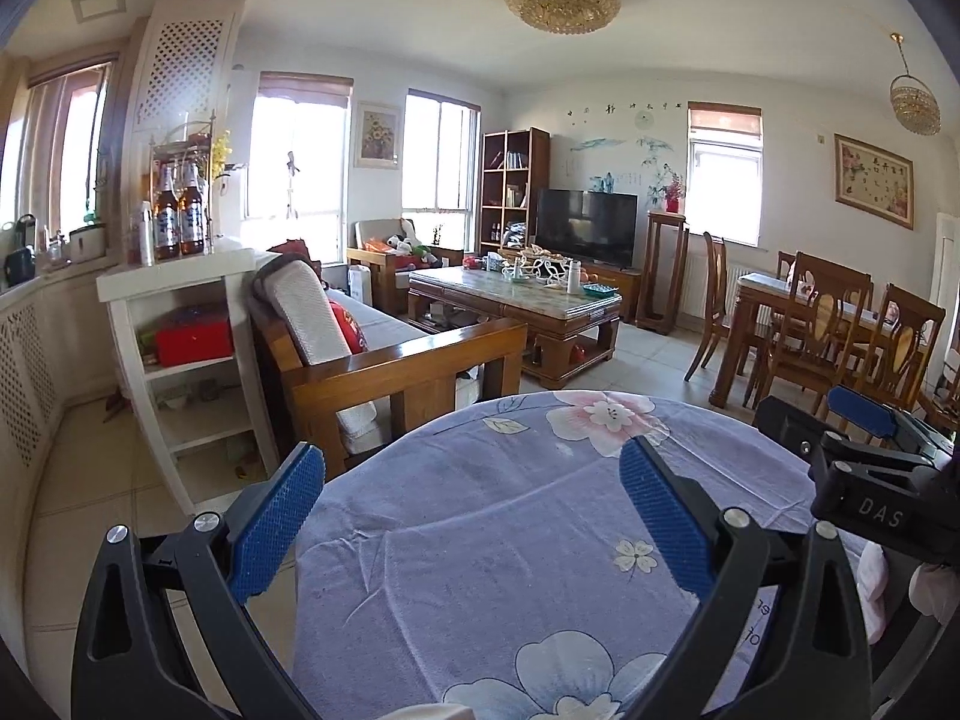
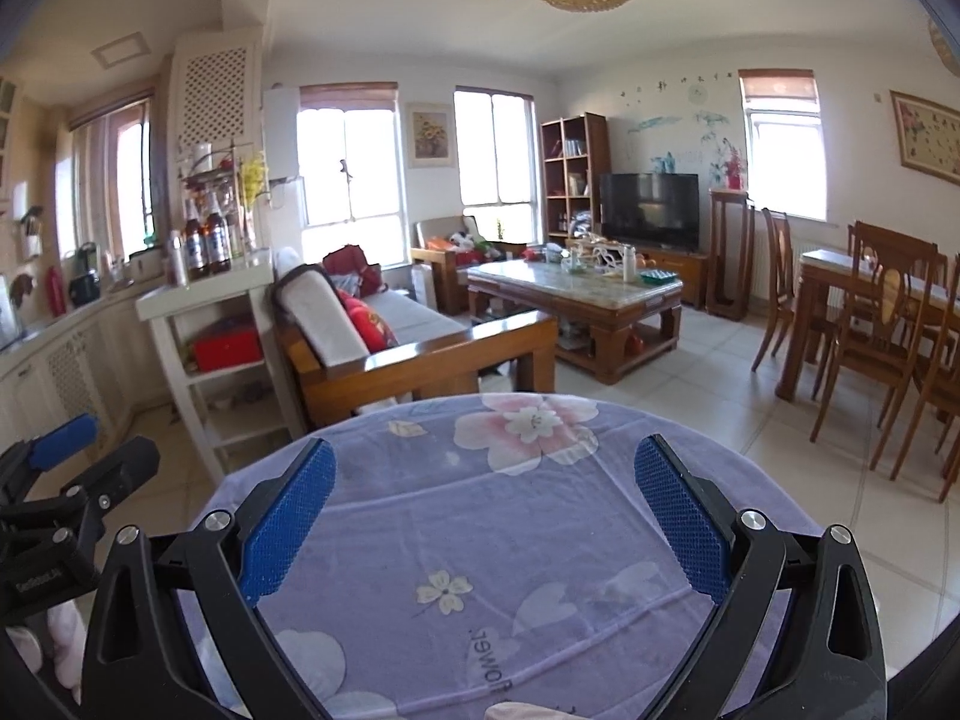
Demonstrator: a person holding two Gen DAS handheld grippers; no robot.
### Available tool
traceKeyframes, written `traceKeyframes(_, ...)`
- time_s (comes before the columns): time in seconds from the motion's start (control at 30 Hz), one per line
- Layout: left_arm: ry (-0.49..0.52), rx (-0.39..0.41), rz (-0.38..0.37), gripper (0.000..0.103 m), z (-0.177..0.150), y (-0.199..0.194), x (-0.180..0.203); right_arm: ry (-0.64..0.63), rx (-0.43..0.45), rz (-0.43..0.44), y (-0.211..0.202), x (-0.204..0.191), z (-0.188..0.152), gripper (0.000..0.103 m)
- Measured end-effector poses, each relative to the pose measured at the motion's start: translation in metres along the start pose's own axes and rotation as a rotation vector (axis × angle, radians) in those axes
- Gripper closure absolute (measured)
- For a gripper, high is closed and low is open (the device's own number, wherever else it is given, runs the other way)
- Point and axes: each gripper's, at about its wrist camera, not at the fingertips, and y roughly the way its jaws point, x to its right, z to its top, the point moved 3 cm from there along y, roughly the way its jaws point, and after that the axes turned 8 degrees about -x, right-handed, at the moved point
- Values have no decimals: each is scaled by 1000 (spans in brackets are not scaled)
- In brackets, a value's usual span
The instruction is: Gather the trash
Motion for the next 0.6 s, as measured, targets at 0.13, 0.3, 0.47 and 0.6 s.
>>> traceKeyframes(0.13, -3, -10, 0, 5, -4, -2, 3, 2, -7, 3, 0, 1, -3, 5)
traceKeyframes(0.3, 0, -13, 3, 5, -2, 0, 2, 2, -13, 9, 0, 4, -6, 5)
traceKeyframes(0.47, 1, -13, 0, 5, -3, 0, 2, 8, -16, 5, -1, 7, -8, 5)
traceKeyframes(0.6, 1, -14, 1, 5, -3, 0, 2, 14, -19, 4, -2, 9, -11, 5)
